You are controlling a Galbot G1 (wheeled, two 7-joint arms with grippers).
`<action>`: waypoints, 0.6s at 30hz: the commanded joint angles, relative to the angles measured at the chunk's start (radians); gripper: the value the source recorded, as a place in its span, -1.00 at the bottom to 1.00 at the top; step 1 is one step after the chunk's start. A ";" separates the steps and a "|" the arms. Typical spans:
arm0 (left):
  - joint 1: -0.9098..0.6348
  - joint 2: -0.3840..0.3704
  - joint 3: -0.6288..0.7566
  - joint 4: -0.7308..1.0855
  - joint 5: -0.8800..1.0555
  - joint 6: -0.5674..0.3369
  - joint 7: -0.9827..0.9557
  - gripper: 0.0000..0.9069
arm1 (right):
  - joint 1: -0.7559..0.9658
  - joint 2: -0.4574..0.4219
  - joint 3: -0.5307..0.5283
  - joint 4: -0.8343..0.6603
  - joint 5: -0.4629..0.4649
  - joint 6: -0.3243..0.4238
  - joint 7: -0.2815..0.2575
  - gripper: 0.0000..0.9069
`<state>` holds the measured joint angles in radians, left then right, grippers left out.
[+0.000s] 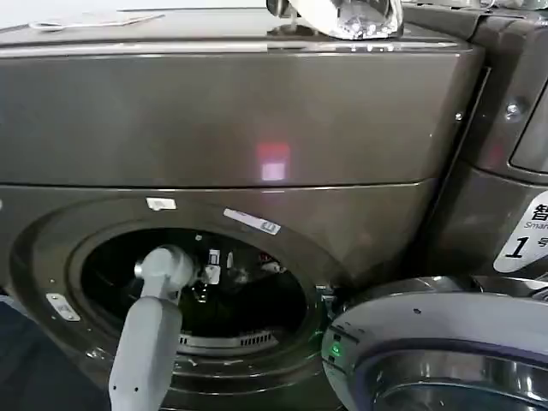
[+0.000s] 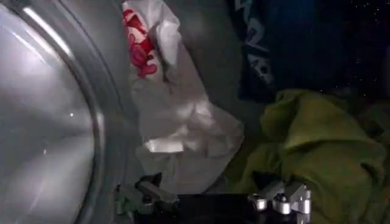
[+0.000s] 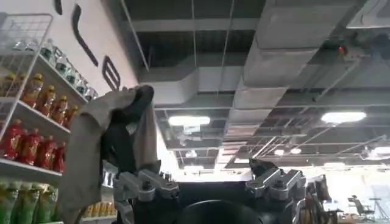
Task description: Grasp the clothes from the dryer.
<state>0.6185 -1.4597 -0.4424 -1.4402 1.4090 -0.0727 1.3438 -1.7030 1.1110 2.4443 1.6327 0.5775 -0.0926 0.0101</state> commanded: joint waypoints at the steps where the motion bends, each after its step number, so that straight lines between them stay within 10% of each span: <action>1: 0.023 -0.001 0.016 0.033 0.014 0.005 0.004 1.00 | 0.003 0.001 -0.003 0.001 -0.001 0.000 -0.002 1.00; 12: 0.051 0.010 0.006 0.043 -0.003 0.015 0.004 1.00 | 0.008 0.006 -0.017 0.011 -0.002 0.000 -0.002 1.00; 14: 0.053 0.012 0.003 0.043 -0.007 0.015 0.004 0.43 | 0.009 0.005 -0.019 0.013 -0.003 -0.001 -0.002 1.00; 16: 0.053 0.014 -0.001 0.043 -0.008 0.015 0.004 -0.70 | 0.011 0.005 -0.022 0.014 -0.003 -0.001 -0.002 1.00; 18: 0.053 0.016 -0.005 0.044 -0.010 0.015 0.004 -0.95 | 0.011 0.005 -0.023 0.014 -0.003 -0.001 -0.002 1.00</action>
<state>0.6604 -1.4476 -0.4411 -1.4167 1.3999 -0.0605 1.3414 -1.6923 1.1163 2.4230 1.6458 0.5746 -0.0934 0.0089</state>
